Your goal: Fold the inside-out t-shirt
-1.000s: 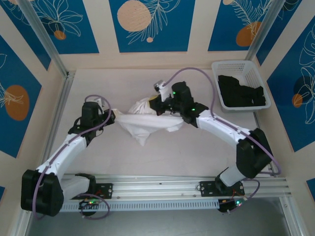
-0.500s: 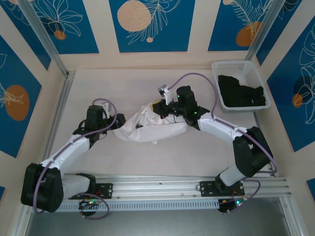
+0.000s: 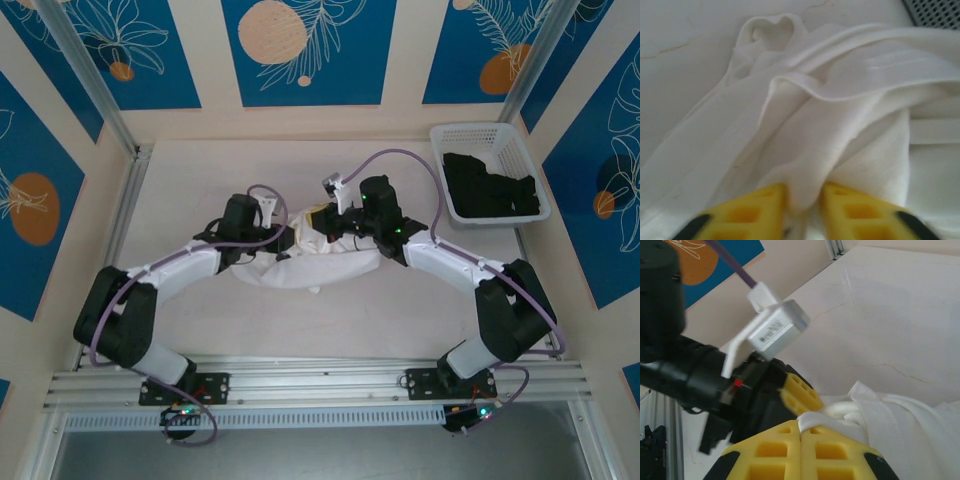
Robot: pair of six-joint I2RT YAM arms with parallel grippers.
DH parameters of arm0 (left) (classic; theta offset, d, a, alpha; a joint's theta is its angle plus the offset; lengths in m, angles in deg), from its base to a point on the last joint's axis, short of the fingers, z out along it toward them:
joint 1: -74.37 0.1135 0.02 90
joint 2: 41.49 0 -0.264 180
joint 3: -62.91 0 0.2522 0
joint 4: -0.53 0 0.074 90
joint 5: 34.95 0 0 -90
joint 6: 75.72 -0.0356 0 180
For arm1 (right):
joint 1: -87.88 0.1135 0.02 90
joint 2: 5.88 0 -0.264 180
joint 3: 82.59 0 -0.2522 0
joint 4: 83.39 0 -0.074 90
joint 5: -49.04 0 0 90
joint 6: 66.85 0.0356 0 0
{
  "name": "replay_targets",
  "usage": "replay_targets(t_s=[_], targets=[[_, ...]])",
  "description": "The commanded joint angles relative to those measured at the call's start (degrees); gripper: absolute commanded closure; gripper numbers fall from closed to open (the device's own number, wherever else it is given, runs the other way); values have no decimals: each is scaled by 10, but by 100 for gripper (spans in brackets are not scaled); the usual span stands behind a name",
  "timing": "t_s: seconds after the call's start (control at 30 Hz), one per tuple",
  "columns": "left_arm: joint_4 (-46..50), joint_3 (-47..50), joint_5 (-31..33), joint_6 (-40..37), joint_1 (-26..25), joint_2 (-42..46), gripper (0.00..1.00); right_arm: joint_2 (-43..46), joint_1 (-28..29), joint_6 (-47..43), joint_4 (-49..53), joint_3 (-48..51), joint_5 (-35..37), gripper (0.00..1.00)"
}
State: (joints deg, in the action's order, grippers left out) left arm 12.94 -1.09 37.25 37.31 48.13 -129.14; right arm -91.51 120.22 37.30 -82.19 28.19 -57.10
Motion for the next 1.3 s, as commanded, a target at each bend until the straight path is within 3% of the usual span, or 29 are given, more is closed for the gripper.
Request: replay_targets(t_s=[0.0,0.23,0.4,0.53,0.67,0.8,0.97,1.17,1.27], targets=[[-20,-14,8,22,29,-10,99,60,-14,-20,5,14,11,100],[10,32,94,85,110,29,100,193,-77,40,-73,79,-21,100],[-2,78,119,96,118,68,100,187,-63,65,-123,128,-18,100],[-5,106,101,81,114,110,56,164,-55,77,-135,161,-14,100],[7,122,105,51,86,175,38,162,-38,70,-133,189,-3,100],[20,101,99,9,29,194,33,160,-17,66,-122,211,6,100],[77,22,116,-55,-32,122,32,168,-4,71,-116,232,18,100],[135,-75,124,-107,-56,1,31,190,3,66,-103,235,26,100],[165,-128,121,-113,-56,-66,40,199,4,63,-95,234,30,100]])
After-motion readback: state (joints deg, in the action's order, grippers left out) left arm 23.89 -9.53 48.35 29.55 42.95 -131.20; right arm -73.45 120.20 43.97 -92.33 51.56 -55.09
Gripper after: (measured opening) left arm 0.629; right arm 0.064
